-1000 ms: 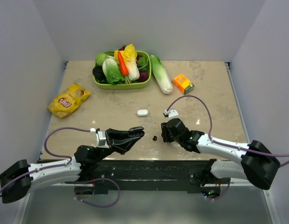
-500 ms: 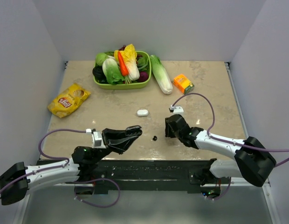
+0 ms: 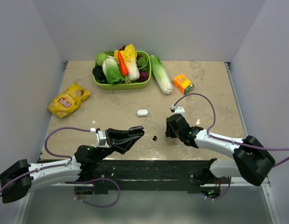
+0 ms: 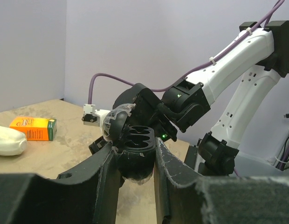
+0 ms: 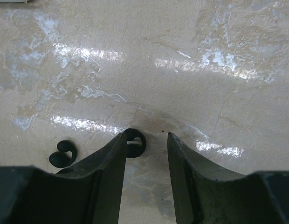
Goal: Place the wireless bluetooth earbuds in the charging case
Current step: Pick up the earbud from the center of the board.
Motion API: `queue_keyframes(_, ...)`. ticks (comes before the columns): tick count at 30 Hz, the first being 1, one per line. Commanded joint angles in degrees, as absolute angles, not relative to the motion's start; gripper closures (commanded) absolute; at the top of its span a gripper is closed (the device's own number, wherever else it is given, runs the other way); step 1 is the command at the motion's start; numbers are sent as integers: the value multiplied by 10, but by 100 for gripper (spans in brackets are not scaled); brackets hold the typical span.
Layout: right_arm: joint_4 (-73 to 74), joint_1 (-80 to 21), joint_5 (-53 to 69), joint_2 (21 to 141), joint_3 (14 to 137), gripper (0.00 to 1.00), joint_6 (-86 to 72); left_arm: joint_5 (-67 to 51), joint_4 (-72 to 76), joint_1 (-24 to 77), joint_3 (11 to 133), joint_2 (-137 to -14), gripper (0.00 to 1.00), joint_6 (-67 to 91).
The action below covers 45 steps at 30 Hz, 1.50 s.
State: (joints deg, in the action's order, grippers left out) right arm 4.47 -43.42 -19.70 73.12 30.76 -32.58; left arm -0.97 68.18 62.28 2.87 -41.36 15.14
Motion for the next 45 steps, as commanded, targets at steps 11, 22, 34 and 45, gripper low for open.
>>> queue_keyframes(11, 62, -432, -178, 771, 345, 56, -335, -11, 748, 625, -50, -436, 100, 134)
queue_keyframes(22, 55, -432, -158, 781, 348, 57, -329, -12, 751, 625, -50, -447, 100, 131)
queue_keyframes(34, 30, -432, -123, 798, 342, 70, -328, -20, 765, 625, -49, -465, 100, 136)
queue_keyframes(45, 24, -432, -119, 796, 342, 74, -327, -19, 771, 625, -52, -473, 100, 140)
